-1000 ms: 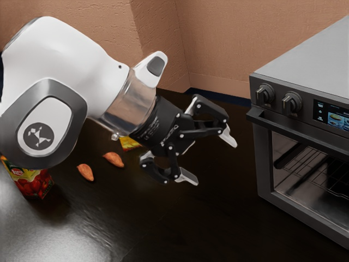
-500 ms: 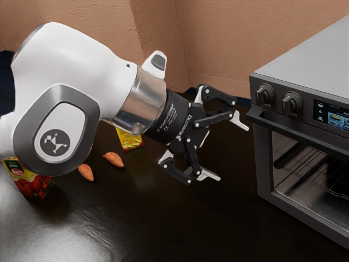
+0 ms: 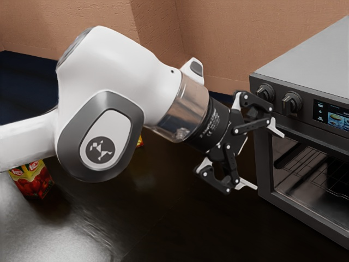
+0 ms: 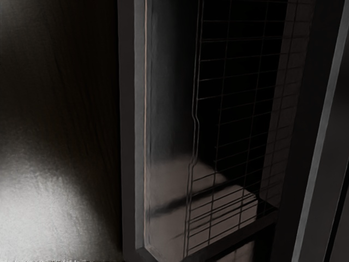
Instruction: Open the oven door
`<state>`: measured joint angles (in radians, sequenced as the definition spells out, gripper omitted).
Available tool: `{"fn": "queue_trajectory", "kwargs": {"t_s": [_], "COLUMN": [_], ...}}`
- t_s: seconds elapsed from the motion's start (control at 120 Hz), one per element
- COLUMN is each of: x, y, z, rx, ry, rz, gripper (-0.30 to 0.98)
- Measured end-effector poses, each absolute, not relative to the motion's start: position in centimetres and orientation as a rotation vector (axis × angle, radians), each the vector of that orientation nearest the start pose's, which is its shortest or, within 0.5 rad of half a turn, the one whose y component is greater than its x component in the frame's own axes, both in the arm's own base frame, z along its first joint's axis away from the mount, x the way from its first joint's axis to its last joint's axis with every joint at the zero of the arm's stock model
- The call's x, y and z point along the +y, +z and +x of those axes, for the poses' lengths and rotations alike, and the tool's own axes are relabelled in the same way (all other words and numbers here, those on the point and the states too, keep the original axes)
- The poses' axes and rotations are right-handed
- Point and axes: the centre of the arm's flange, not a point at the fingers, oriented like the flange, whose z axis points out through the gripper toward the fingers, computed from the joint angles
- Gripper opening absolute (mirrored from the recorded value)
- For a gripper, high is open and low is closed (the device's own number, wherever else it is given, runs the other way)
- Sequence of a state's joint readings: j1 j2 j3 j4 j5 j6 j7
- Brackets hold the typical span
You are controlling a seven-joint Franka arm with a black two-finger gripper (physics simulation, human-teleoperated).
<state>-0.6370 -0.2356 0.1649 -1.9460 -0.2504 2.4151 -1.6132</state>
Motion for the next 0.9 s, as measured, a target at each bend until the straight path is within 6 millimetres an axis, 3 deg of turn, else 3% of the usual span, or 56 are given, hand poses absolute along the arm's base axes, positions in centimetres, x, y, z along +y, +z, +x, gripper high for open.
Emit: {"fn": "queue_trajectory", "kwargs": {"t_s": [0.425,0.658,0.9], "x": [-24.3,-26.1,-26.4], "y": [65.3,65.0,64.6], "z": [49.8,52.4,54.1], "rx": [1.496,1.506,1.518], "ry": [0.128,0.142,0.135], "rz": [1.876,1.869,1.855], "gripper": [0.68,0.68,0.68]}}
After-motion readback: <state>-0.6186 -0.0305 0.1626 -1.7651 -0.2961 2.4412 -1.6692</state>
